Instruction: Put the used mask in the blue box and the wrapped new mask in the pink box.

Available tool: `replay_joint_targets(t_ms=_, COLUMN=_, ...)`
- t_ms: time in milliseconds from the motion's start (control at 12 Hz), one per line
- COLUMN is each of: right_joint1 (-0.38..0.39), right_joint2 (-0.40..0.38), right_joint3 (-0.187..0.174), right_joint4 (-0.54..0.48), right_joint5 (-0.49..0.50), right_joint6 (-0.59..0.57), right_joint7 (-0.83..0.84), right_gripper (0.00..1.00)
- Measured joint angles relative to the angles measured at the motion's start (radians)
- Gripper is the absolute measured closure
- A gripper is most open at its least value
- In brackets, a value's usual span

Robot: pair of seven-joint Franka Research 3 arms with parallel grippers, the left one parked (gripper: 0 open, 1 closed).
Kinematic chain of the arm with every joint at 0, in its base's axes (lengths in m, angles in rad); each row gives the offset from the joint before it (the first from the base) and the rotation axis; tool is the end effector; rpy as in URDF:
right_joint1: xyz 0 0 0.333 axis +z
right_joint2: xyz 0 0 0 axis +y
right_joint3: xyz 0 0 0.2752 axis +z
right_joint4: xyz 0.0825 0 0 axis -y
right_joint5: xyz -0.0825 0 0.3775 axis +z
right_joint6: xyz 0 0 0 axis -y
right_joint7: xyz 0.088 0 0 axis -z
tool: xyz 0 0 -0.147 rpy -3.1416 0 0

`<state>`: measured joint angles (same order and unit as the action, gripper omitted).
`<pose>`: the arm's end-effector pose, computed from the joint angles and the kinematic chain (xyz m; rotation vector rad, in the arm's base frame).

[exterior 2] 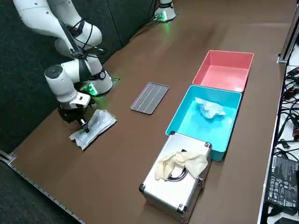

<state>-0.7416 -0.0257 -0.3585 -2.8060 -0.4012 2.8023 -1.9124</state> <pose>0.1832 -0.3268 0.1398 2.5721 1.7404 -0.1960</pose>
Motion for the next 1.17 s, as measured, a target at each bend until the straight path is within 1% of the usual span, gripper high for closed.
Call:
replay_joint_targets(t_ms=83, right_joint1=0.016, right_joint2=-0.019, right_joint3=0.000, right_joint4=0.013, right_joint5=0.001, right_joint6=-0.031, right_joint7=0.000, right_gripper=0.99)
replay_joint_targets(t_ms=167, right_joint1=0.067, right_joint2=-0.070, right_joint3=0.000, right_joint4=0.048, right_joint5=0.006, right_joint6=-0.125, right_joint7=0.008, right_gripper=0.99)
replay_joint_targets(t_ms=333, right_joint1=0.138, right_joint2=-0.126, right_joint3=0.000, right_joint4=0.091, right_joint5=0.028, right_joint6=-0.230, right_joint7=0.045, right_gripper=0.99)
replay_joint_targets(t_ms=583, right_joint1=0.259, right_joint2=-0.176, right_joint3=0.004, right_joint4=0.205, right_joint5=0.100, right_joint6=-0.423, right_joint7=0.106, right_gripper=0.99)
replay_joint_targets(t_ms=667, right_joint1=0.286, right_joint2=-0.181, right_joint3=0.016, right_joint4=0.253, right_joint5=0.118, right_joint6=-0.477, right_joint7=0.126, right_gripper=0.99)
replay_joint_targets(t_ms=750, right_joint1=0.300, right_joint2=-0.182, right_joint3=0.040, right_joint4=0.304, right_joint5=0.139, right_joint6=-0.527, right_joint7=0.148, right_gripper=0.99)
replay_joint_targets(t_ms=917, right_joint1=0.310, right_joint2=-0.181, right_joint3=0.107, right_joint4=0.400, right_joint5=0.193, right_joint6=-0.627, right_joint7=0.201, right_gripper=0.99)
replay_joint_targets(t_ms=1000, right_joint1=0.312, right_joint2=-0.181, right_joint3=0.143, right_joint4=0.443, right_joint5=0.217, right_joint6=-0.674, right_joint7=0.236, right_gripper=0.99)
replay_joint_targets(t_ms=1167, right_joint1=0.314, right_joint2=-0.179, right_joint3=0.227, right_joint4=0.525, right_joint5=0.242, right_joint6=-0.754, right_joint7=0.326, right_gripper=0.99)
